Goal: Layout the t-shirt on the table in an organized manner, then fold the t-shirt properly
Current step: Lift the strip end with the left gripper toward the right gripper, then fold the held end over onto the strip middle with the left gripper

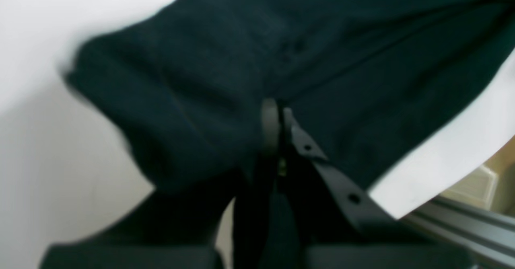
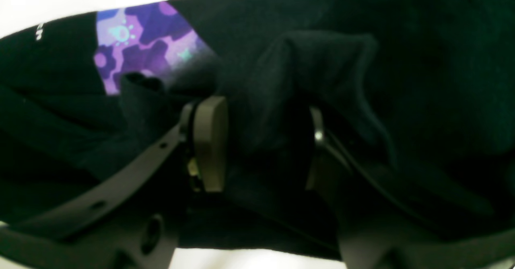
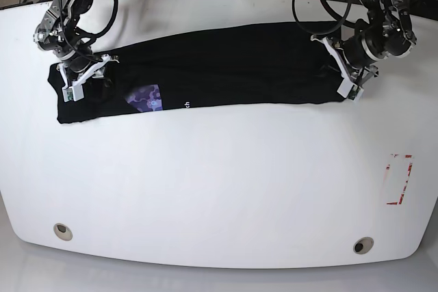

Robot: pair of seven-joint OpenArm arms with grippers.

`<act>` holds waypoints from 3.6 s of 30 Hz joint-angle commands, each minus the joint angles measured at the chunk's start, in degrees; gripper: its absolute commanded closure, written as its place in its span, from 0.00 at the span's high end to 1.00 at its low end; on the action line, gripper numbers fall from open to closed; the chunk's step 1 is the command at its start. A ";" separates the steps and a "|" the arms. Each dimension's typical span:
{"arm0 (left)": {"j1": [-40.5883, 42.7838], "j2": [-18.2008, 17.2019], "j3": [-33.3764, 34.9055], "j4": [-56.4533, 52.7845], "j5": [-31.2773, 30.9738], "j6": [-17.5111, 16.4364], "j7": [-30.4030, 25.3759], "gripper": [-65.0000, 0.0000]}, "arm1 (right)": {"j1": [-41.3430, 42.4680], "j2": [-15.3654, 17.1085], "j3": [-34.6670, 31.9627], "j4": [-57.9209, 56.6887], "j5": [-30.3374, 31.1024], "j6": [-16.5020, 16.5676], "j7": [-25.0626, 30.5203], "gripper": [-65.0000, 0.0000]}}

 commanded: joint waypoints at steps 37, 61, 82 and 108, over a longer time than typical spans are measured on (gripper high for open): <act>-8.74 11.51 18.72 1.80 10.59 -0.06 2.07 0.01 | -0.34 0.35 0.10 -0.13 -2.24 -0.56 -3.10 0.38; -12.60 16.86 25.05 -1.54 19.64 -0.06 1.98 0.01 | -0.34 -0.97 0.10 -0.04 -2.24 -0.56 -3.10 0.38; -15.77 16.86 25.05 -5.32 19.47 -0.06 1.89 0.01 | -0.43 -1.15 0.10 -0.04 -2.24 -0.56 -3.10 0.38; -18.32 16.86 26.63 -7.78 16.04 -0.06 1.89 0.21 | -0.34 -1.23 0.10 -0.04 -2.24 -0.56 -3.10 0.38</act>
